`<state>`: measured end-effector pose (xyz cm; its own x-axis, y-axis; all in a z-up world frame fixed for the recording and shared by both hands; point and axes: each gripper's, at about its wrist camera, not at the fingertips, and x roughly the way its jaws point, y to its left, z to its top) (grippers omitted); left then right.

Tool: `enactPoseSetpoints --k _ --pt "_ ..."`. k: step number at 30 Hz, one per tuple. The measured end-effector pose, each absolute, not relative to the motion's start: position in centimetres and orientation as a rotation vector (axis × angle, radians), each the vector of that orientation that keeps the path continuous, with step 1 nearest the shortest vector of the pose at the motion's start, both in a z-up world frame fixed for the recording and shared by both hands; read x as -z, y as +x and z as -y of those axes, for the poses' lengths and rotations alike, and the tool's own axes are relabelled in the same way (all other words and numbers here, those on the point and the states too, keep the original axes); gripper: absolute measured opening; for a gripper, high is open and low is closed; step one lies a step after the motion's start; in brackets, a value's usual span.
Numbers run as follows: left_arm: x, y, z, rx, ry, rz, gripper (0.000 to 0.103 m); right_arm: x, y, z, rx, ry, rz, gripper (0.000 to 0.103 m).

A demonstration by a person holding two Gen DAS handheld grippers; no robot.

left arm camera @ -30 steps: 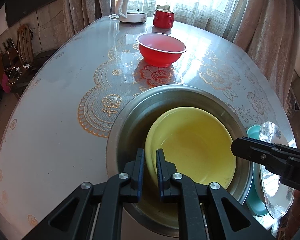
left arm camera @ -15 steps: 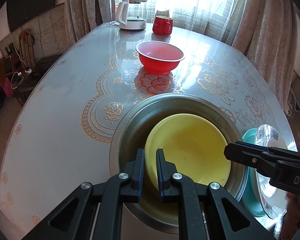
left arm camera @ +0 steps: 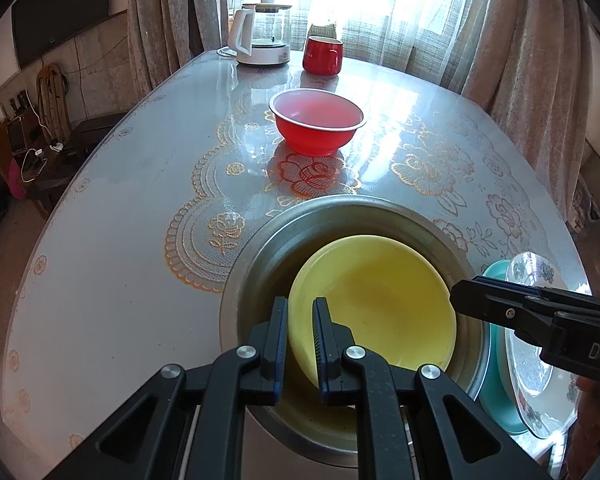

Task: Organize plates and bowls
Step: 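Lower the yellow bowl into the steel bowl and open both grippers, then move both grippers to the red bowl and close them on its rim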

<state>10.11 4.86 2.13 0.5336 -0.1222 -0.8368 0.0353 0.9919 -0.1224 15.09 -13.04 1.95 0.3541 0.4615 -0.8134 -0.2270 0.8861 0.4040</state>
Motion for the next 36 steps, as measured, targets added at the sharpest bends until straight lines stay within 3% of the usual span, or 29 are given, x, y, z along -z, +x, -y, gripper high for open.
enactPoseSetpoints --k 10,14,21,23,27,31,36 --pt "-2.4 10.3 -5.1 0.101 -0.105 -0.998 0.017 -2.0 15.8 12.5 -0.446 0.216 -1.137 0.029" --pt "-2.6 10.6 -5.6 0.102 -0.124 -0.993 0.026 -2.4 16.5 12.5 -0.433 0.207 -1.133 0.029" --pt "-3.2 11.9 -7.0 0.080 -0.154 -0.986 0.032 -3.4 18.5 12.9 -0.392 0.209 -1.110 0.029" --pt "-3.4 12.4 -7.4 0.072 -0.160 -0.980 0.041 -3.6 19.1 13.1 -0.388 0.218 -1.103 0.030" --pt "-3.8 13.9 -8.3 0.058 -0.174 -0.974 0.044 -3.8 21.0 13.4 -0.386 0.242 -1.099 0.033" --pt "-4.3 15.8 -9.4 0.041 -0.191 -0.969 0.057 -4.1 23.5 13.5 -0.369 0.262 -1.094 0.037" --pt "-4.3 18.4 -10.1 0.035 -0.214 -0.988 0.059 -4.1 27.5 13.5 -0.321 0.277 -1.093 0.039"
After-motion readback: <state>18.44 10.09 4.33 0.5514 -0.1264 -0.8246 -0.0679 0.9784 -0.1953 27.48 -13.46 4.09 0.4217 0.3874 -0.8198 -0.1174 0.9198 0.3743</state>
